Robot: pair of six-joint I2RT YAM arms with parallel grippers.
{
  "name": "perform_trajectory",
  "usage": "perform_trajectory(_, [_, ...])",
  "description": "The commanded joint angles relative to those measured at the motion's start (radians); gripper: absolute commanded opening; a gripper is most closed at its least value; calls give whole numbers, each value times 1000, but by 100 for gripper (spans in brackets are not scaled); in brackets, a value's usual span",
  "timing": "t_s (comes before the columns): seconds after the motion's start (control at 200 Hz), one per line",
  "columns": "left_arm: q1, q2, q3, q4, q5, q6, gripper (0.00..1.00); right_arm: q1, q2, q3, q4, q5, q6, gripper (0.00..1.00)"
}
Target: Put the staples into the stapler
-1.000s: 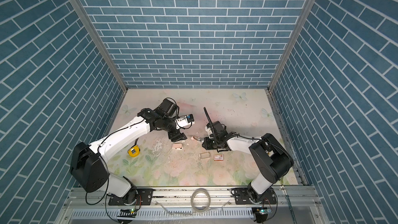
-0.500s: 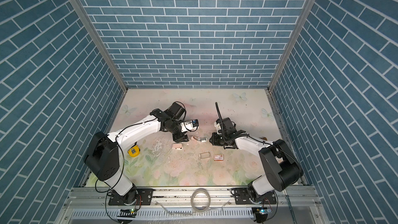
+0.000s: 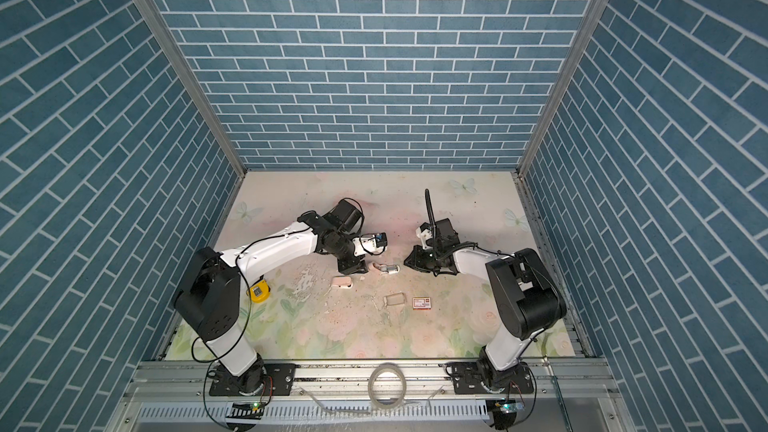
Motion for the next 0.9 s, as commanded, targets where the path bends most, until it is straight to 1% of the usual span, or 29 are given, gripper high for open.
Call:
perform_trajectory(0.0, [-7,9,-18,19,10,1,54,-4,38,19,9,-42,-26,17])
perform_trajectory(0.52, [-9,17,-54,70,-8,14,54,-3,93,54,8,-75,-39,17])
perform_trajectory(0.895, [-13,37,-53,81,-9,27,50,-4,115,52,1,-86,-40,15])
